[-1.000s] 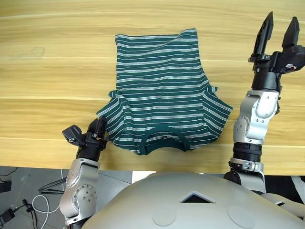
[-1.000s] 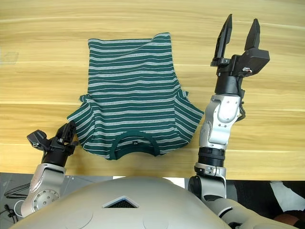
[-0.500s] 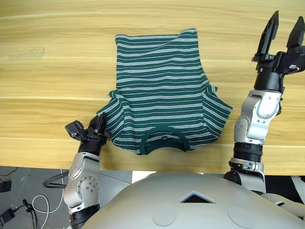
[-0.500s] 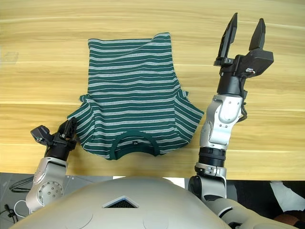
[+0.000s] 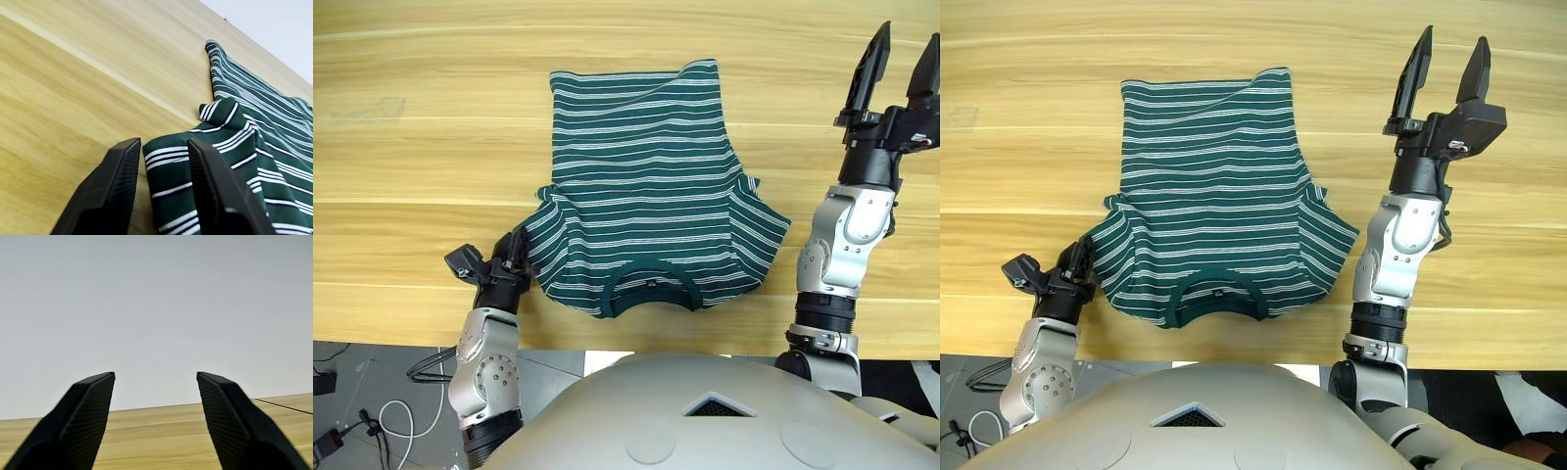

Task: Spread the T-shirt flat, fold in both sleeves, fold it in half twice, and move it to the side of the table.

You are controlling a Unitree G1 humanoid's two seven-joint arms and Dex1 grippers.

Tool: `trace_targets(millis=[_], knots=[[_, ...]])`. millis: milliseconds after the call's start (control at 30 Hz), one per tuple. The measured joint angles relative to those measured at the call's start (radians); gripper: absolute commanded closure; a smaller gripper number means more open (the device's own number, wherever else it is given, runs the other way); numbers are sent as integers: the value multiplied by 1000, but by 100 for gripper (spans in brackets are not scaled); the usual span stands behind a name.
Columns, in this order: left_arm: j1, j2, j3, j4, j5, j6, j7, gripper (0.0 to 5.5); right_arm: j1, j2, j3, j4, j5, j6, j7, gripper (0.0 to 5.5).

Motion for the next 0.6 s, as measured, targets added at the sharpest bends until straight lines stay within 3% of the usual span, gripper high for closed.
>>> trace_targets(millis=[267,600], knots=[[-3,0,-5,11,12,-10,-17,381,4,0,3,0,-4,0,0,240],[-25,5,-3,30,25,-8,-19,548,14,0,4,0,-6,-1,-2,240]])
